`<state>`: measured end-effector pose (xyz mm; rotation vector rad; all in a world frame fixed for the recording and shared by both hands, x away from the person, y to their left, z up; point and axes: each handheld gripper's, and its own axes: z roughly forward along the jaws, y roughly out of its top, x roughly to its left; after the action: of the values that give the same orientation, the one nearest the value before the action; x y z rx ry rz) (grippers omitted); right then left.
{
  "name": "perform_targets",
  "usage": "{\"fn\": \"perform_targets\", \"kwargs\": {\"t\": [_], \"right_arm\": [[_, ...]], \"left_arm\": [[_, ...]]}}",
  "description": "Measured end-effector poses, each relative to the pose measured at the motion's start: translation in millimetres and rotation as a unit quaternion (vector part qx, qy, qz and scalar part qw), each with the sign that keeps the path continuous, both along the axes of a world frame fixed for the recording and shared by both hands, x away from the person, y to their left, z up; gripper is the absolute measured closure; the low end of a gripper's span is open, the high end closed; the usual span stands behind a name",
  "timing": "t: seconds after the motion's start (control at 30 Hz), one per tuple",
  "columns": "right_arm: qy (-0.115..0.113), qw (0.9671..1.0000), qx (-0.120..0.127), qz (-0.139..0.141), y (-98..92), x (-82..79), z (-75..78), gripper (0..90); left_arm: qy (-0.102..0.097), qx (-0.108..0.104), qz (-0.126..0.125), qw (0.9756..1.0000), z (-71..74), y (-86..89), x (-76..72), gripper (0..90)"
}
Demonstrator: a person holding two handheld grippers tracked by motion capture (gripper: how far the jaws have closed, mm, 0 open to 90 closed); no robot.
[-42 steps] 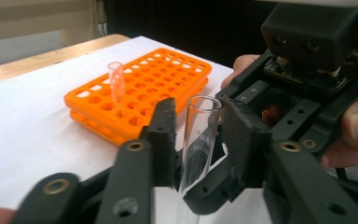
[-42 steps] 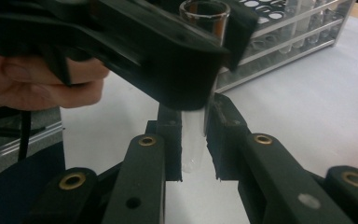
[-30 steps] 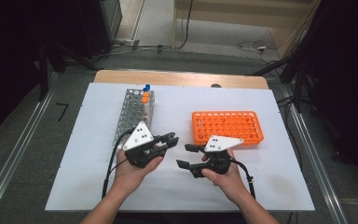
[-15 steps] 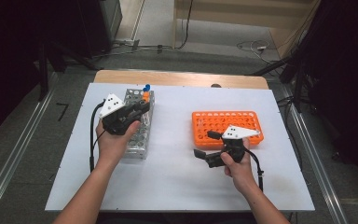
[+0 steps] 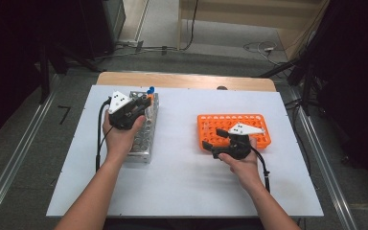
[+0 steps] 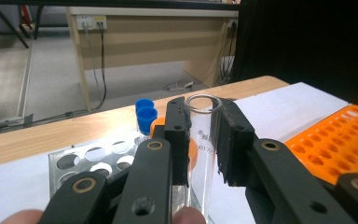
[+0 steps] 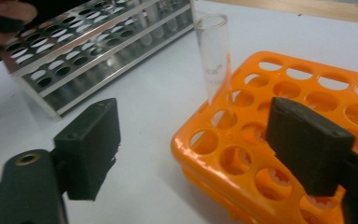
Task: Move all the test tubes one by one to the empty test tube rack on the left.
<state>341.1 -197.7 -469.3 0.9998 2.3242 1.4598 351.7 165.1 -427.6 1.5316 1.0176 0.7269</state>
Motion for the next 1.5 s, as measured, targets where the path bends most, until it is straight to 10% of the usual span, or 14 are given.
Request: {"fn": "perform_targets", "kwargs": {"t": [0.3,0.77,0.93,1.2,1.5], "right_arm": [[-0.004,0.9994,-0.021,-0.026,14.0,10.0,-2.1,31.9],[-0.022,0.9963,-0.046,-0.069,22.6,17.8,-8.4,72.1],[-0.037,0.9964,-0.041,-0.064,21.9,14.6,-4.2,73.4],[-0.063,0.9968,-0.013,-0.048,13.9,-0.1,16.6,73.6],[-0.066,0.9974,-0.015,0.023,30.7,-32.9,31.6,73.7]], "left_arm": [[0.03,0.008,-0.002,0.9995,-3.6,-1.0,3.5,74.3],[0.043,-0.004,-0.05,0.9978,11.5,-4.7,-26.1,29.6],[0.03,-0.001,-0.084,0.996,17.3,-17.9,-45.9,23.0],[0.015,-0.003,-0.146,0.9892,26.8,-47.5,-69.5,24.9],[0.023,0.01,-0.217,0.9759,24.0,-89.1,-75.6,40.5]]}}
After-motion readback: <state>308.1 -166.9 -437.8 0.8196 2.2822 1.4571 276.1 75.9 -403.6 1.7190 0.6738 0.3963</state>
